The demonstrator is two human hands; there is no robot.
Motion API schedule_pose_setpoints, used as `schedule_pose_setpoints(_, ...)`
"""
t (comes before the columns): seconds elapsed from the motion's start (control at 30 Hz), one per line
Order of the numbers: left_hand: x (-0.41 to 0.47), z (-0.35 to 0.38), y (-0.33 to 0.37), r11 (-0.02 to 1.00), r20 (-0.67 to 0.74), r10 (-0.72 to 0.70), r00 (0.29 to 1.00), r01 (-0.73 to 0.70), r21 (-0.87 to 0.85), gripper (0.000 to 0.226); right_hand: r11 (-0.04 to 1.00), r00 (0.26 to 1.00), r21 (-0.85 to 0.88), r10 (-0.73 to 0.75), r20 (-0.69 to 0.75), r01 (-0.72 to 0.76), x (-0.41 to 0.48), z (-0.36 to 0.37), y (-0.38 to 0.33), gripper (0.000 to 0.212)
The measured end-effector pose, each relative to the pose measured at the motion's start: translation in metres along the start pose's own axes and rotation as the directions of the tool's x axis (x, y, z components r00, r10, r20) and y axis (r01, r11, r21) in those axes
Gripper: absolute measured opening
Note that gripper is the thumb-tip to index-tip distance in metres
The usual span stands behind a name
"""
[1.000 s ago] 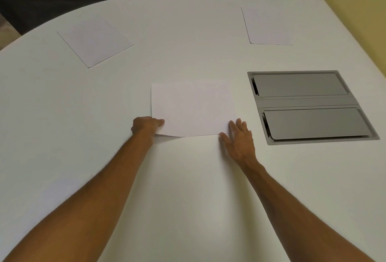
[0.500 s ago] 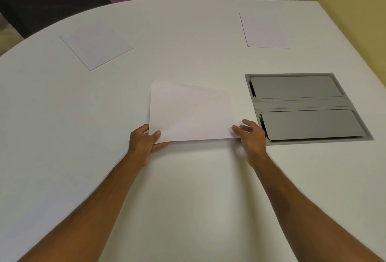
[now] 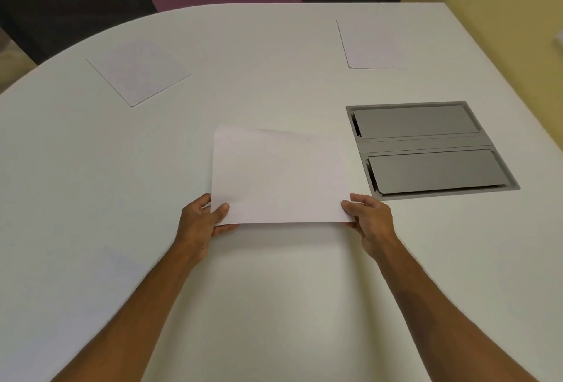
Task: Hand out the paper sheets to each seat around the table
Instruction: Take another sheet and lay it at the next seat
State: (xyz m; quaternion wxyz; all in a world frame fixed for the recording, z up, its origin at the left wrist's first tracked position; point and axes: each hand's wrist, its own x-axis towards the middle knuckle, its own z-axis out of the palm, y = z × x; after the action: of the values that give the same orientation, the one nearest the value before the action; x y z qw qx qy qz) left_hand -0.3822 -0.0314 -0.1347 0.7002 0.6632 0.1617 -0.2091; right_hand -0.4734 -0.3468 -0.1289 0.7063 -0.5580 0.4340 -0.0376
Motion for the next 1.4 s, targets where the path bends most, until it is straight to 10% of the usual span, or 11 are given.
schedule_pose_setpoints(0.5,-0.069,0.012,0.017,0.977,0.289,-0.001,0.957,-0.061,0.204,0.025,0.993,0.999,0.110,0.031,0.032,-0.034,-0.130,-0.093,0.032,0.009)
schedule_pose_setpoints(0.87,-0.124,0.107,-0.005,0.993,0.388,-0.118,0.914,0.101,0.063,0.017,0.938,0.972,0.347,0.070,-0.223,0.012,-0.216,-0.169,0.081,0.011)
schedule_pose_setpoints(1.4,-0.208,0.266,-0.127,0.921,0.375,-0.330,0.866,0.207,0.330,0.013,0.910,0.794,0.415,0.239,-0.559,0.019,-0.269,-0.289,0.146,0.022)
